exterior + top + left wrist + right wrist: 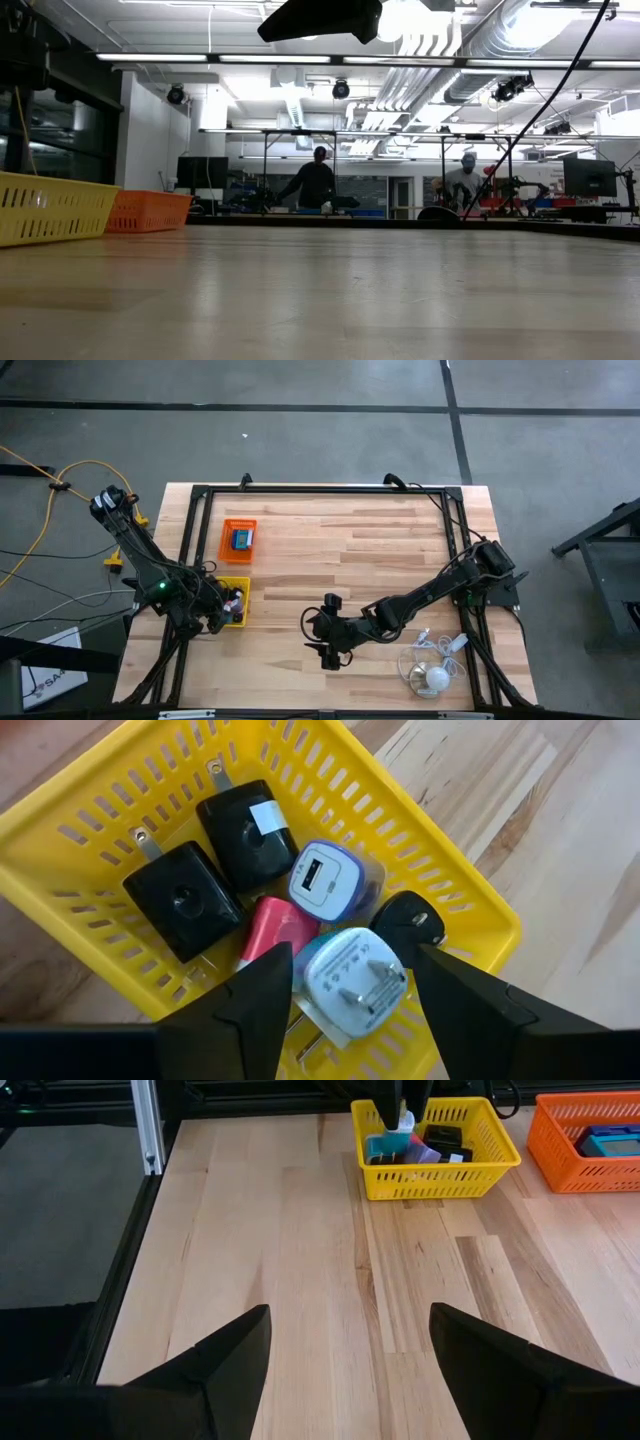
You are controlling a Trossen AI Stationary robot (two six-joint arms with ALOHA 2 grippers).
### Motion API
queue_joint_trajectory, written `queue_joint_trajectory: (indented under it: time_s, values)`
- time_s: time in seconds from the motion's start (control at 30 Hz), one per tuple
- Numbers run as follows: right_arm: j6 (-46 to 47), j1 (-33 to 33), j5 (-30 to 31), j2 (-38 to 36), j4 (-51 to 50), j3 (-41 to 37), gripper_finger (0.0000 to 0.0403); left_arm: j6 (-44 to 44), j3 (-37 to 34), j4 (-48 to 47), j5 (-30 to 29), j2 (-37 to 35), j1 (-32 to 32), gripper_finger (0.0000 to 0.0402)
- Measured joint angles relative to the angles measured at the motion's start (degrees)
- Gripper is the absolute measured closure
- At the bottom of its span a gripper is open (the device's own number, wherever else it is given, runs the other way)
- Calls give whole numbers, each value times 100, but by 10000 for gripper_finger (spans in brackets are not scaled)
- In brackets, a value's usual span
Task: Pick & Place Office items
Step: Return to Home Position
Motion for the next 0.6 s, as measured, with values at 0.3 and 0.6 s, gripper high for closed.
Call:
queue_joint_trajectory:
  time_s: [0.3, 0.6]
  values:
    - [0, 0, -17, 0, 0, 0, 144, 501, 0, 1, -155, 0, 0, 198]
    - [0, -1, -20, 0, 4, 0, 144, 974, 0, 0, -1085, 0, 1, 198]
